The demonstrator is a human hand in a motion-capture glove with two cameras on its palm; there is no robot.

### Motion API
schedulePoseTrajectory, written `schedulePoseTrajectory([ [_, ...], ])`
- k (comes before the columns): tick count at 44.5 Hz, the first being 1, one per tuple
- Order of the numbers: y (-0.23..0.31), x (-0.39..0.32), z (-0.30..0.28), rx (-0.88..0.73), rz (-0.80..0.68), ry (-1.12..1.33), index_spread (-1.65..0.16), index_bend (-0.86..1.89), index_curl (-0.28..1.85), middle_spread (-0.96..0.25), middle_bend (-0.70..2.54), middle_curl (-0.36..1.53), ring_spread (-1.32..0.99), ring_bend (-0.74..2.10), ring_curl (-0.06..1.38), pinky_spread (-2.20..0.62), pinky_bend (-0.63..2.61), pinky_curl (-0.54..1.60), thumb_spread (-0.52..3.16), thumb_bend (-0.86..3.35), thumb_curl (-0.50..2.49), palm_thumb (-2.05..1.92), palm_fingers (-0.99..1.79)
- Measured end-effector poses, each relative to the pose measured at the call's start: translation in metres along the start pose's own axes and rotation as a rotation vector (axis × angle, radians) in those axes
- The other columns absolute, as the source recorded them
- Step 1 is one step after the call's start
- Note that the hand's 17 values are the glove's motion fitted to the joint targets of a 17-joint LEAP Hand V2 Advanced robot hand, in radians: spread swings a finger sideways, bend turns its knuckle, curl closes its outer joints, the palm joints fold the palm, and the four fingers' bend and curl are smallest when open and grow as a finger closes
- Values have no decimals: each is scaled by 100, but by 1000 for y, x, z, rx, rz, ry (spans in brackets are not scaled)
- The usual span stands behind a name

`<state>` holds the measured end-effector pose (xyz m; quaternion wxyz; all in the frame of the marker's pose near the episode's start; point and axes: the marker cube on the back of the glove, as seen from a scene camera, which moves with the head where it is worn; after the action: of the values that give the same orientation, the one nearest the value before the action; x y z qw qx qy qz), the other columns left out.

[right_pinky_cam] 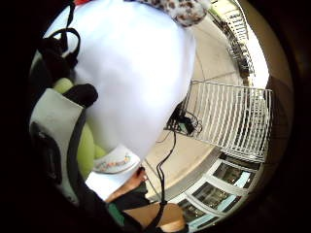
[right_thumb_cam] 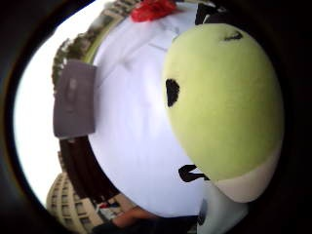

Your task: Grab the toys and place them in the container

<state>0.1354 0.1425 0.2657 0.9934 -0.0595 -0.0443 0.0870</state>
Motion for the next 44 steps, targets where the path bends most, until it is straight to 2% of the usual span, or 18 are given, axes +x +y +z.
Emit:
schedulePoseTrajectory([
  [4, -6, -3, -7, 42, 2, 38, -31, 19, 4, -23, 67, 41, -37, 116, 50, -47, 109, 31, 80, 40, 51, 90, 102],
  [6, -12, -7, -13, 62, 12, 49, -31, 28, 8, -25, 83, 46, -37, 116, 50, -49, 94, 28, 75, 48, 55, 99, 123],
  [9, -23, -14, -26, 65, 42, 43, -30, 37, 12, -26, 89, 49, -37, 114, 51, -50, 88, 29, 67, 50, 58, 103, 128],
  [12, -31, -20, -47, 64, 31, 20, -29, 47, 16, -28, 90, 50, -38, 112, 50, -48, 84, 29, 52, 39, 58, 91, 127],
  [16, -60, -31, -89, 261, -48, 12, -29, 57, 21, -31, 85, 49, -39, 110, 49, -47, 87, 31, 42, 31, 60, 81, 122],
  [17, -61, -34, -100, 259, -66, 14, -29, 57, 22, -32, 81, 48, -39, 109, 49, -47, 90, 33, 43, 28, 60, 78, 118],
  [20, -47, -44, -136, 87, -72, 31, -29, 56, 23, -34, 78, 48, -40, 109, 49, -46, 94, 35, 42, 24, 61, 74, 113],
  [22, -43, -53, -159, 31, -48, 42, -30, 56, 24, -36, 76, 48, -41, 109, 49, -46, 96, 36, 42, 23, 62, 73, 112],
  [26, -65, -80, -208, 248, -34, 72, -31, 53, 24, -38, 73, 48, -41, 110, 49, -45, 98, 38, 44, 20, 65, 69, 109],
  [28, -69, -96, -231, 305, -49, 78, -32, 52, 25, -39, 71, 49, -41, 110, 49, -45, 98, 39, 44, 19, 66, 69, 109],
  [31, -65, -123, -265, 300, -51, 75, -32, 50, 25, -40, 70, 49, -42, 111, 49, -45, 98, 39, 45, 18, 68, 68, 108],
  [35, -50, -167, -310, 188, -17, 53, -33, 49, 26, -42, 68, 50, -42, 111, 49, -45, 98, 40, 47, 16, 70, 68, 108],
  [39, -61, -210, -335, 371, -101, 45, -34, 47, 27, -43, 67, 51, -42, 110, 49, -44, 98, 40, 48, 16, 73, 68, 109],
  [44, -57, -267, -359, 431, -150, 43, -35, 45, 29, -44, 65, 52, -42, 110, 49, -44, 98, 41, 49, 14, 76, 68, 109],
])
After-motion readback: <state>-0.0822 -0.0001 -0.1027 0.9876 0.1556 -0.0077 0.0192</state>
